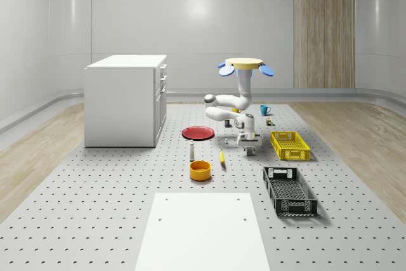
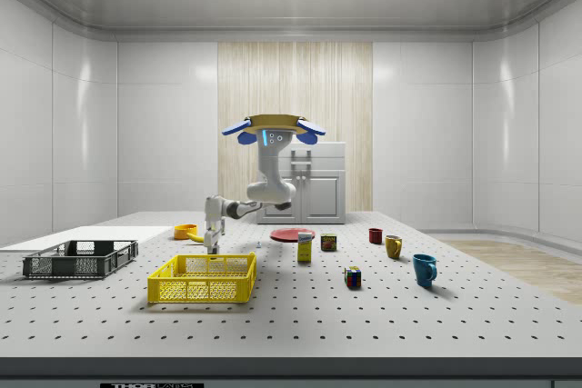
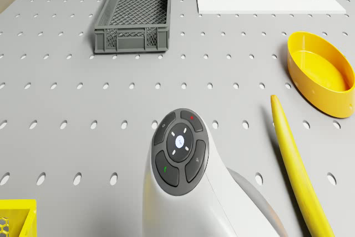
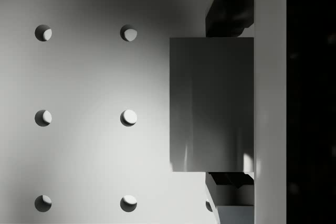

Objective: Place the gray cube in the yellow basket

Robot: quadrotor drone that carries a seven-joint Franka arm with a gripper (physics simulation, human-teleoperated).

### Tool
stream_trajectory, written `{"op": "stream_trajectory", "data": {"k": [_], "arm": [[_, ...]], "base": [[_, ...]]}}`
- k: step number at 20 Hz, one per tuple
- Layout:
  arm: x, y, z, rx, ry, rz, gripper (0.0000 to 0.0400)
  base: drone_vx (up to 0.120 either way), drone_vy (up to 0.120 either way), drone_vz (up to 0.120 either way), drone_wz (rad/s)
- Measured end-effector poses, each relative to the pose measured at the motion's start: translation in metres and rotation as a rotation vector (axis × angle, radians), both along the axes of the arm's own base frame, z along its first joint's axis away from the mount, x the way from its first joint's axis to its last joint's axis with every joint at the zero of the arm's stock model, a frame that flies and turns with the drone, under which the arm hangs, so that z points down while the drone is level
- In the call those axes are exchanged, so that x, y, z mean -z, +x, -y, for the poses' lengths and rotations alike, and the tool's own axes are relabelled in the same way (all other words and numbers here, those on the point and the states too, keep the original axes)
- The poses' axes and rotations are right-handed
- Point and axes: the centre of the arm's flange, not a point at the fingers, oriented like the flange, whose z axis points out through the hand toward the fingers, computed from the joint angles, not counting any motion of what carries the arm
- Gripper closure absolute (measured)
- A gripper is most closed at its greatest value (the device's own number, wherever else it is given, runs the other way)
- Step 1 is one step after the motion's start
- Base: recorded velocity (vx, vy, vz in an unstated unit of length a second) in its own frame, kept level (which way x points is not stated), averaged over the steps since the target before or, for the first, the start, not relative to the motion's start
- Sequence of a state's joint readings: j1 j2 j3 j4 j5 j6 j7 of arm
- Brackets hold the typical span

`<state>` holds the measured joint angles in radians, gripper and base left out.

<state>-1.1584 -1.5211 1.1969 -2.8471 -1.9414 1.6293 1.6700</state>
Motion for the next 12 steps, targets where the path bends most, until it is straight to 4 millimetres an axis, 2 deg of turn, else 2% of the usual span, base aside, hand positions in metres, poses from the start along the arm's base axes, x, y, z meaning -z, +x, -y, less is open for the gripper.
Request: {"op": "stream_trajectory", "data": {"k": [5,12], "arm": [[-0.0004,0.001,-0.0001,0.0,0.0,0.0,0.0131],[0.0053,0.0013,-0.0001,0.0,0.0,0.0,0.0147]], "base": [[0.0,0.0,0.0,0.0],[0.0,0.0,0.0,0.0]]}}
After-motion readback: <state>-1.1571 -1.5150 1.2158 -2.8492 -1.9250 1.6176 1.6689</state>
